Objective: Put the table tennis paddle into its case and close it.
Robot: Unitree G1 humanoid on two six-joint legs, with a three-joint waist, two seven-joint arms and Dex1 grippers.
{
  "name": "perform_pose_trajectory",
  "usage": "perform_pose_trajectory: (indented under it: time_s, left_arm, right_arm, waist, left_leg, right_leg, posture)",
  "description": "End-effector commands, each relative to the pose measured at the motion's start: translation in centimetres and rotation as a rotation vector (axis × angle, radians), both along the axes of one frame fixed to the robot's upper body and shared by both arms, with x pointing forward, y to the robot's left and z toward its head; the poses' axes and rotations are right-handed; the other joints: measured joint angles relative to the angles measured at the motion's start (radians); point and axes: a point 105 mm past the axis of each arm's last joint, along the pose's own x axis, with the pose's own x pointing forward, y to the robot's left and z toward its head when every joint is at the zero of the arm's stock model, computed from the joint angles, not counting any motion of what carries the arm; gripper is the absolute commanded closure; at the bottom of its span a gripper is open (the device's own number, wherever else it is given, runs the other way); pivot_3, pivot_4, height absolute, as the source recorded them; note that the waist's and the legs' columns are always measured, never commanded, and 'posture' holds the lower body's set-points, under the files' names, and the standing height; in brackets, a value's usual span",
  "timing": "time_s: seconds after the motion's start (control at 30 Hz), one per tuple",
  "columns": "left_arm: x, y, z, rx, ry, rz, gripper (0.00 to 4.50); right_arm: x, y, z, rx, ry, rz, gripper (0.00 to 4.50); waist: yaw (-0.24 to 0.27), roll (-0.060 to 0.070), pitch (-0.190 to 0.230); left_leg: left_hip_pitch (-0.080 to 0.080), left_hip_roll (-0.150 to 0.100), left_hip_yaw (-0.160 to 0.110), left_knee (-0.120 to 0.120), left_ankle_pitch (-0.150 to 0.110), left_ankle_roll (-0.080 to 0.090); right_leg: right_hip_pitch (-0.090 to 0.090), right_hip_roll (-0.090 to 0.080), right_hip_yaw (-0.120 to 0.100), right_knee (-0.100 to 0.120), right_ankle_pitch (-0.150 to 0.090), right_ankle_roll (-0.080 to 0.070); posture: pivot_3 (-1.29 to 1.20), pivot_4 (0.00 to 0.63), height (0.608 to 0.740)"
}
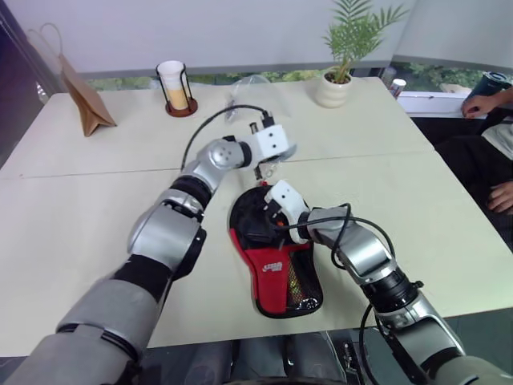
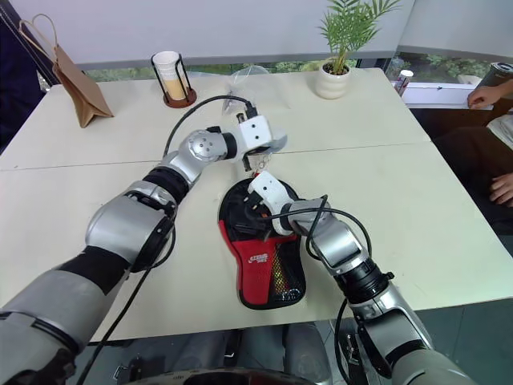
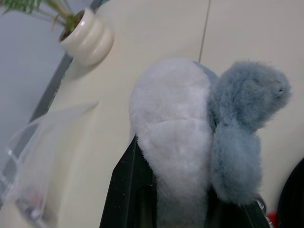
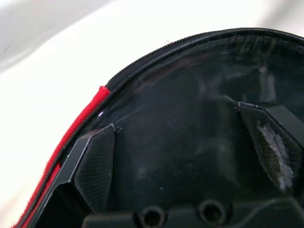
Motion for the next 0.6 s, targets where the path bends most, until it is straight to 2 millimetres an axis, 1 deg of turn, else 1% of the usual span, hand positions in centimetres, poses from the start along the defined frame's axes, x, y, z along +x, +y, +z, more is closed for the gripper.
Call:
perform_pose_trajectory:
  time_s: [0.03,0.2,0.37,0.4,0.47,0.5,0.6]
  left_arm:
    - [-0.5,-3.1,4.5,-0.118,-0.077,-0.063,3.74]
    - [-1.7,-5.2,4.9,-0.211,0.002,-0.136,3.74]
    - [-2.8,-6.5,4.9,-0.32,0.156,-0.216,3.74]
    - [-2.9,-6.5,4.8,-0.329,0.18,-0.222,3.1]
    - [-3.1,-6.5,4.5,-0.33,0.208,-0.24,2.31]
    - [-3.2,-6.4,4.3,-0.325,0.223,-0.247,1.72]
    - [-3.6,-6.3,3.6,-0.315,0.285,-0.288,0.2]
  right_arm:
    - [-3.4,-0.5,-6.6,-0.112,0.271,-0.03,0.0]
    - [-3.9,-0.1,-6.8,-0.102,0.276,-0.039,0.0]
    - [-4.1,-0.2,-6.9,-0.101,0.278,-0.052,0.0]
    - [-4.1,-0.2,-6.9,-0.101,0.277,-0.054,0.0]
    - [-4.1,-0.3,-6.8,-0.099,0.276,-0.057,0.0]
    - [-4.0,-0.3,-6.8,-0.099,0.275,-0.058,0.0]
    - [-3.8,-0.5,-6.8,-0.105,0.267,-0.062,0.0]
  waist:
    - [0.001,0.0,0.0]
    - [0.001,0.0,0.0]
    - [0.002,0.0,0.0]
    - [0.002,0.0,0.0]
    - [0.002,0.0,0.0]
    - [0.001,0.0,0.0]
    - [-0.003,0.001,-0.001]
  left_leg:
    - [0.0,0.0,0.0,0.0,0.0,0.0]
    - [0.0,0.0,0.0,0.0,0.0,0.0]
    - [0.0,0.0,0.0,0.0,0.0,0.0]
    - [0.0,0.0,0.0,0.0,0.0,0.0]
    - [0.0,0.0,0.0,0.0,0.0,0.0]
    - [0.0,0.0,0.0,0.0,0.0,0.0]
    - [0.0,0.0,0.0,0.0,-0.001,0.0]
  right_leg:
    - [0.0,0.0,0.0,0.0,0.0,0.0]
    - [0.0,0.0,0.0,0.0,0.0,0.0]
    - [0.0,0.0,0.0,-0.001,0.0,0.0]
    - [0.0,0.0,0.0,-0.001,0.0,0.0]
    - [0.001,0.0,0.0,-0.001,0.0,0.0]
    - [0.001,0.0,0.0,-0.001,0.0,0.0]
    - [0.001,0.0,0.0,-0.001,-0.001,0.001]
  posture:
    - [0.0,0.15,0.74]
    - [0.0,0.15,0.74]
    - [0.0,0.15,0.74]
    - [0.0,0.15,0.74]
    - [0.0,0.15,0.74]
    - [0.0,0.15,0.74]
    - [0.0,0.15,0.74]
